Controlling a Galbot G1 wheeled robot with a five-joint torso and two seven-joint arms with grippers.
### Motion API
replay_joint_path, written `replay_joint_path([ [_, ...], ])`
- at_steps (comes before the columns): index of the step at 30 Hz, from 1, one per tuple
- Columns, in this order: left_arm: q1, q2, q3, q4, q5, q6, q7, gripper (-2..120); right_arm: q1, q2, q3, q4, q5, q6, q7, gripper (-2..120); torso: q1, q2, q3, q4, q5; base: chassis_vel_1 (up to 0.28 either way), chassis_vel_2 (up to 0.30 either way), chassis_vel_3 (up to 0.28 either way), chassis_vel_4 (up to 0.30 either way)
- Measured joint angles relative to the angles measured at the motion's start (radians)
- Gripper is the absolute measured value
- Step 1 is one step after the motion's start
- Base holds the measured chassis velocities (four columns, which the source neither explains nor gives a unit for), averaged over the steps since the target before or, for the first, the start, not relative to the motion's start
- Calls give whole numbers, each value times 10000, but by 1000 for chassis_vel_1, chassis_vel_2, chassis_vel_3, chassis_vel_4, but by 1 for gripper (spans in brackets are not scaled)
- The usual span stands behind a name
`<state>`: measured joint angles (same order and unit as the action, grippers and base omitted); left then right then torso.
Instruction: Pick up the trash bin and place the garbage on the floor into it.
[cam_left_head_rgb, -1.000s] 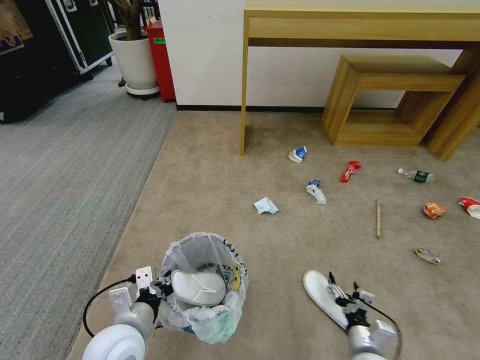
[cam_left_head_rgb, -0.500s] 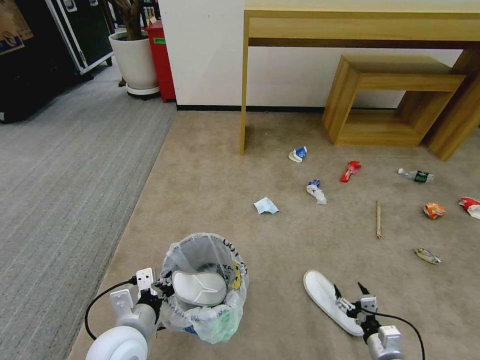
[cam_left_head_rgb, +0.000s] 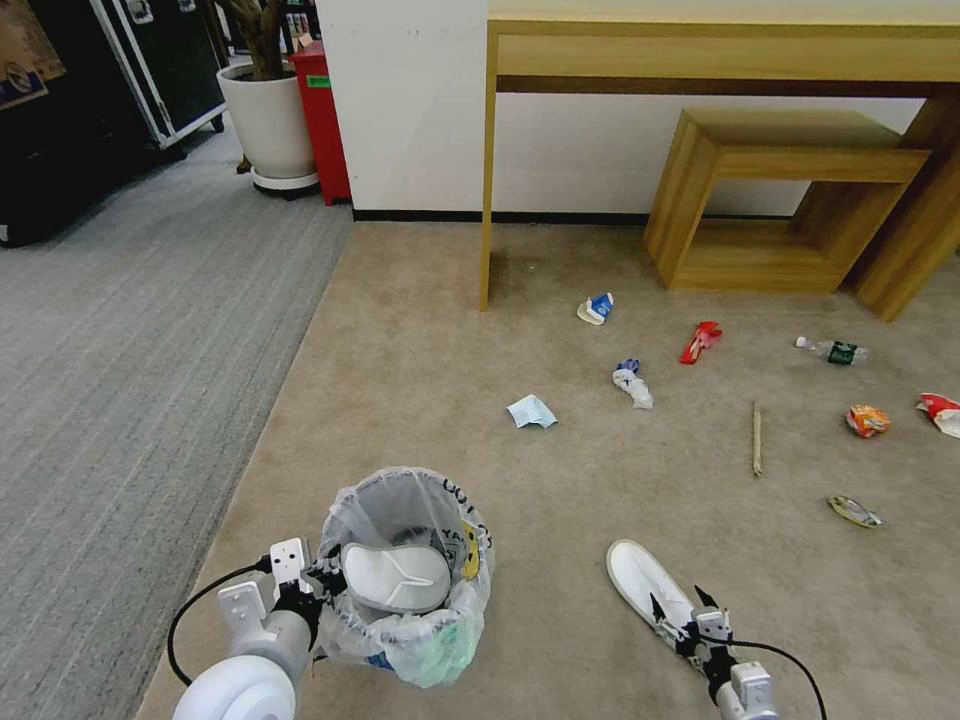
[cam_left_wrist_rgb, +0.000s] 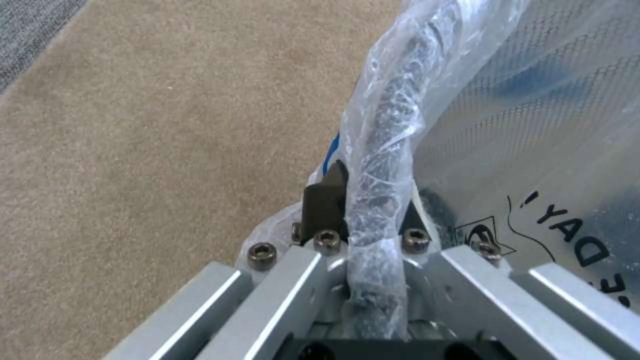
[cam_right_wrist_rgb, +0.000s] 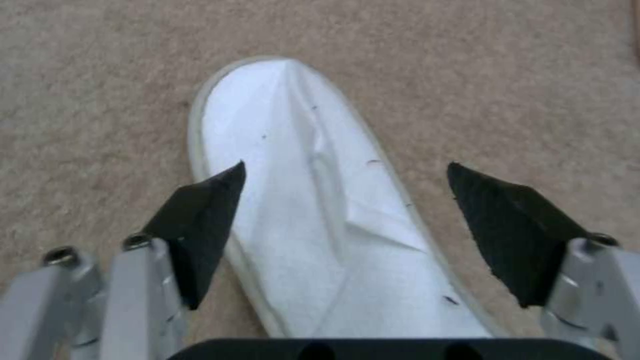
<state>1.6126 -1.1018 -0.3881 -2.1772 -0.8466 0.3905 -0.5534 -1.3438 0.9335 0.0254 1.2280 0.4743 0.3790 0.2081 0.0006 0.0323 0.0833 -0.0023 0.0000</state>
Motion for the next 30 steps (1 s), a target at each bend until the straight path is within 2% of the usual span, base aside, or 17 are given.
replay_joint_path([
  [9,85,-21,-42,-10,6,-17,-1,0,833,313,-631,-846,-191,94,11,60,0,0,0,1,1,0,0,0,0],
  [11,104,-14,-67,-9,7,-27,-2,0,1002,395,-760,-1029,-264,153,15,48,0,0,0,1,-1,0,0,0,0],
  [13,115,-6,-76,-10,7,-34,-3,0,1032,412,-792,-1070,-278,161,16,47,0,0,0,1,-1,0,0,0,0],
  [15,152,22,-106,-21,3,-57,-4,0,1139,471,-889,-1275,-319,249,6,34,0,0,0,0,0,0,0,0,0],
  [16,152,22,-106,-21,3,-57,-4,0,1139,471,-889,-1275,-319,249,6,34,0,0,0,0,0,0,0,0,0],
  [18,171,60,-133,-39,-8,-69,-6,0,1192,496,-900,-1355,-331,318,-15,24,0,0,0,0,-1,0,0,0,0],
  [19,171,60,-133,-39,-8,-69,-6,0,1192,496,-900,-1355,-331,318,-15,24,0,0,0,0,-1,0,0,0,0],
  [22,172,74,-158,-52,-31,-72,-20,0,1196,497,-896,-1357,-334,370,-51,10,0,0,0,0,-1,0,0,0,0],
  [24,173,68,-160,-51,-30,-77,-22,0,1192,500,-880,-1352,-342,435,-90,7,0,0,0,0,0,0,0,0,0],
  [25,183,61,-163,-42,-25,-86,-23,0,1174,506,-835,-1305,-354,601,-148,0,0,0,0,-1,-1,0,0,0,0],
  [28,193,50,-171,-18,-18,-87,-26,0,1070,477,-675,-993,-308,909,-390,0,0,0,0,0,1,0,0,0,0],
  [30,184,40,-186,-10,-18,-88,-28,0,813,347,-418,-248,-73,1500,-1041,0,0,0,0,1,1,0,0,0,0],
])
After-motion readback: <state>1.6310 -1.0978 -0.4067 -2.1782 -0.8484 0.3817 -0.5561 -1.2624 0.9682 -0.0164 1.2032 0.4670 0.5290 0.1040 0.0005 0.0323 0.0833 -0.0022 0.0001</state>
